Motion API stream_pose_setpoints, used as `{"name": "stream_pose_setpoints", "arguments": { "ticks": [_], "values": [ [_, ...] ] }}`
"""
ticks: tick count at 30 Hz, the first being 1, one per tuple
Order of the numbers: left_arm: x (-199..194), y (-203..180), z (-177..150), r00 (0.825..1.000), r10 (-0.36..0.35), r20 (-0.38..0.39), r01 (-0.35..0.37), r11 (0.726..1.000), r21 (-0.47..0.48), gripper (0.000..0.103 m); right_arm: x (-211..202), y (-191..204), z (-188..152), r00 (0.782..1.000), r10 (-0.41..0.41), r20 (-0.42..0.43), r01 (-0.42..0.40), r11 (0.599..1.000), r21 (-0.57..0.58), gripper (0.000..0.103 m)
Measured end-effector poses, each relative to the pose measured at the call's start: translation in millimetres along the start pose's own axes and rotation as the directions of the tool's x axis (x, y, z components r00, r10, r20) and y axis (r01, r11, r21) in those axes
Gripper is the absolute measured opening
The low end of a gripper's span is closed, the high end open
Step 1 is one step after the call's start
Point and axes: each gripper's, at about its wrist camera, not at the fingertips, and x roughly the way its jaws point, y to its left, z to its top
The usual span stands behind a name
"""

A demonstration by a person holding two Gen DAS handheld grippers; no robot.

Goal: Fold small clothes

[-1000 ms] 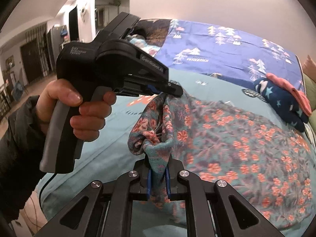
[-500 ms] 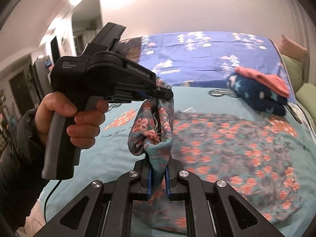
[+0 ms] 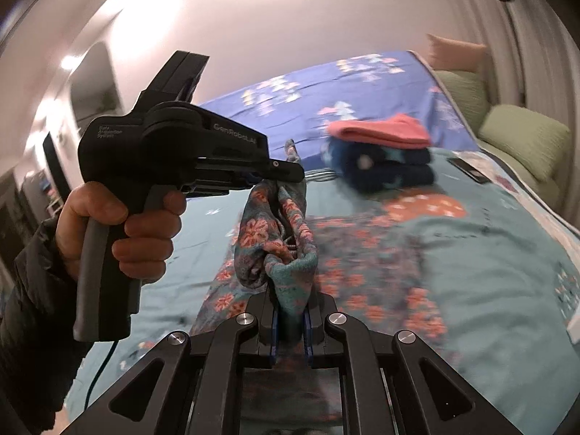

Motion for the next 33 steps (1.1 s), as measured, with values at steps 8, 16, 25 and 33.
{"name": "stream_pose_setpoints", "arguments": {
  "ticks": [8, 16, 25, 33],
  "values": [
    [54, -38, -6, 0.993, 0.062, -0.099, -0.053, 0.994, 0.095, 0.008, 6, -48, -19, 0.998, 0.002, -0.070, 0.007, 0.990, 0.139, 0.009],
    [84, -55, -15, 0.982, 0.117, -0.147, -0.096, 0.985, 0.143, 0.008, 13, -67, -31, 0.994, 0.013, -0.108, 0.009, 0.980, 0.200, 0.009],
    [91, -65, -18, 0.980, 0.136, -0.147, -0.110, 0.979, 0.171, 0.009, 19, -76, -32, 0.993, 0.022, -0.118, 0.005, 0.974, 0.225, 0.009],
    [88, -80, -20, 0.987, 0.106, -0.123, -0.079, 0.976, 0.205, 0.009, 26, -89, -40, 0.988, 0.023, -0.154, 0.019, 0.963, 0.268, 0.009]
  ]
}}
